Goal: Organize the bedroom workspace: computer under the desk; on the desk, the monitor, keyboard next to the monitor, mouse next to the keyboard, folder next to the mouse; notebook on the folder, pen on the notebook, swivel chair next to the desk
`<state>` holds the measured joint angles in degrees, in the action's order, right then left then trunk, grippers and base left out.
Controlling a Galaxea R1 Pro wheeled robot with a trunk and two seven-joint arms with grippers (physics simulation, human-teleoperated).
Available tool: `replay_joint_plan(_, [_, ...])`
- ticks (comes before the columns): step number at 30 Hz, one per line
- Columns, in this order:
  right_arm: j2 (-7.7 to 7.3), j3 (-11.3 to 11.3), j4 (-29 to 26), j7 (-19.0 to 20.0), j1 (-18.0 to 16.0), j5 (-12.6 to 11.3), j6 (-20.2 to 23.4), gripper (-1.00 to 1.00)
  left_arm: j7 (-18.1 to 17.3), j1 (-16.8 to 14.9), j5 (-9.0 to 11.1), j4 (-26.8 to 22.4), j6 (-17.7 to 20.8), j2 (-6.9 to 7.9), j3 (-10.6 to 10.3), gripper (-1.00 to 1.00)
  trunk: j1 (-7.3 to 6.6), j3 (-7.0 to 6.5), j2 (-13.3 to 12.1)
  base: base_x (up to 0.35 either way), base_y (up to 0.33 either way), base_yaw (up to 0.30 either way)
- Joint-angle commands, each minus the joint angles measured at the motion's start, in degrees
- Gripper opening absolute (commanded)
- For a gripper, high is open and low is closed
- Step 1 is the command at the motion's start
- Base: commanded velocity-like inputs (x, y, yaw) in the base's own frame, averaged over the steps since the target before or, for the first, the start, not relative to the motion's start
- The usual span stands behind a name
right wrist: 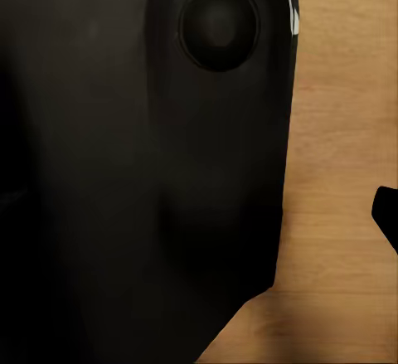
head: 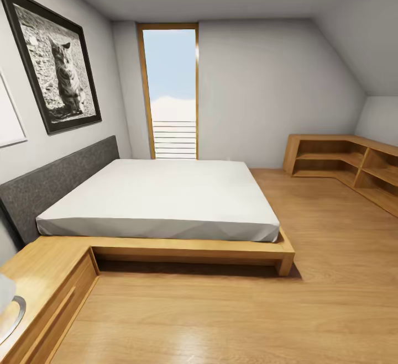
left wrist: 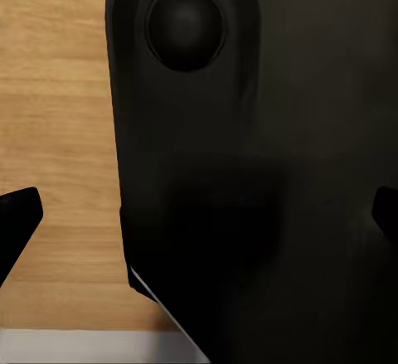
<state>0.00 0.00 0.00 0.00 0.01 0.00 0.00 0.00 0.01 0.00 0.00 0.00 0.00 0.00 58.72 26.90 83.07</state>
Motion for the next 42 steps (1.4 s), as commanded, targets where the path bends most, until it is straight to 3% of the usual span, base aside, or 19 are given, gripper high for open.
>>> replay_joint_plan(1, [0.00,0.00,0.00,0.00,-0.01,0.00,0.00,1.00,0.00,-0.01,0.00,0.00,0.00,0.00,0.00,1.00,0.00,0.03,0.01,0.000,0.000,0.000])
replay_joint_plan(5, [1.30,-0.07,0.64,0.09,-0.36,-0.34,0.00,1.00,-0.39,-0.20,-0.02,-0.97,0.58,-1.30,0.01,1.00,0.00,0.03,0.01,0.000,0.000,0.000])
replay_joint_plan(8, [1.43,-0.14,0.50,0.09,-0.36,-0.40,-0.09,1.00,-0.44,-0.24,-0.07,-1.08,0.63,-2.20,-0.02,1.00,0.00,0.03,0.01,0.000,0.000,0.000])
replay_joint_plan(11, [1.13,-0.16,0.32,0.09,-0.36,-0.43,-0.27,1.00,-0.56,-0.27,-0.08,-1.19,0.68,-1.64,0.00,1.00,0.00,0.03,0.01,0.000,0.000,0.000])
replay_joint_plan(26, [1.06,-0.10,0.26,0.09,-0.36,-0.64,-2.86,1.00,-0.63,-0.27,-0.09,-1.23,0.70,-1.49,-0.02,1.00,-3.29,-2.67,-6.00,0.000,0.000,-0.008])
replay_joint_plan(36, [1.12,-0.30,-1.26,0.12,-0.36,-0.75,-3.44,1.00,-0.38,-0.27,-0.01,-1.24,0.61,-1.58,0.08,1.00,-5.49,-4.46,-10.01,0.000,0.000,-0.208])
replay_joint_plan(42, [0.79,-0.26,-11.32,0.42,-0.36,-0.55,-13.40,1.00,-0.13,-0.27,0.22,-3.92,0.33,-1.84,0.27,1.00,-6.81,-5.68,-12.42,0.000,0.000,-0.258])
